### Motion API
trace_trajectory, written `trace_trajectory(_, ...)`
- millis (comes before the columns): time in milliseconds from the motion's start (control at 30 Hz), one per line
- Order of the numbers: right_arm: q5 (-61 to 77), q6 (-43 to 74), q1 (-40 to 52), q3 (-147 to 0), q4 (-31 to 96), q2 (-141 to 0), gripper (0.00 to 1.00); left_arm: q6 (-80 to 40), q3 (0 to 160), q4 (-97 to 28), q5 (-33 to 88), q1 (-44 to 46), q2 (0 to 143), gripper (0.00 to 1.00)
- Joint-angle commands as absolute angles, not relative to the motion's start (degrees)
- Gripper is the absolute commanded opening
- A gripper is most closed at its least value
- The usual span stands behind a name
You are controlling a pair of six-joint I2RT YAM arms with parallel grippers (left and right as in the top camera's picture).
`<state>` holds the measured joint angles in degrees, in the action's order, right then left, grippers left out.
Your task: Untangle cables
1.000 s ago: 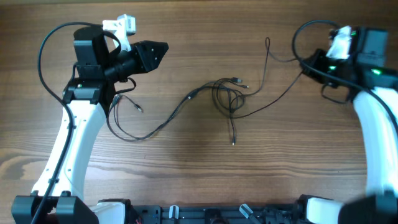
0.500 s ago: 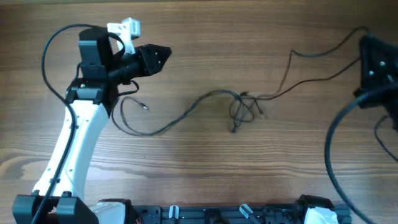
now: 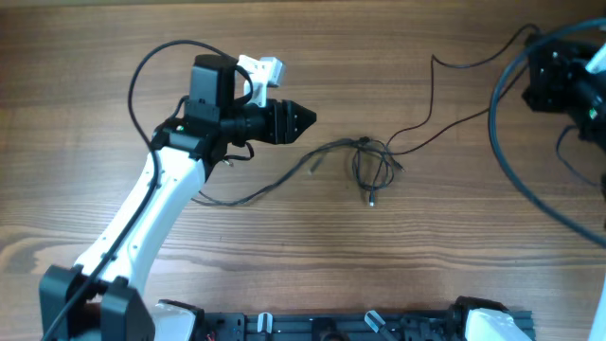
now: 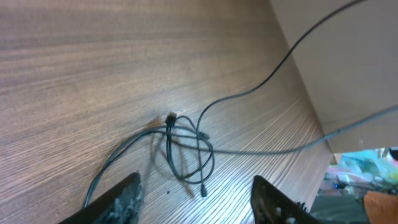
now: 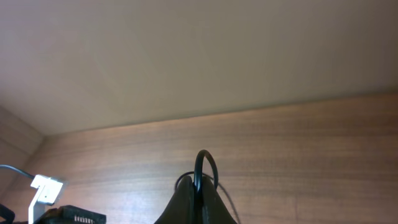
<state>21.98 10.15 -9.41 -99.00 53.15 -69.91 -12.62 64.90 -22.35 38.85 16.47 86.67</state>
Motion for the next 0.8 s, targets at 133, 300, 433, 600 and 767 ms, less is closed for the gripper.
trace_trajectory(133,16.19,11.81,-9.19,-99.42,52.53,-75.37,0.04,-10.63,65.69,-23.00,39.16,17.10,94.32,0.33)
trace_trajectory(300,14.76,12.27,-9.17,-99.42,50.81,-77.06,0.05,-7.64,65.69,-22.94,42.57,19.90,98.70,0.38)
trace_trajectory(433,14.55,12.71,-9.19,-99.42,50.09,-77.69,0.05,-7.20,65.69,-22.06,41.78,22.02,100.79,0.49)
trace_trajectory(600,14.57,12.49,-9.17,-99.26,50.37,-78.43,0.05,-4.36,65.69,-21.50,31.73,23.81,103.90,0.51)
trace_trajectory(767,14.57,12.03,-9.19,-99.26,50.48,-78.54,0.05,-0.86,65.69,-20.88,25.96,23.83,106.80,0.50)
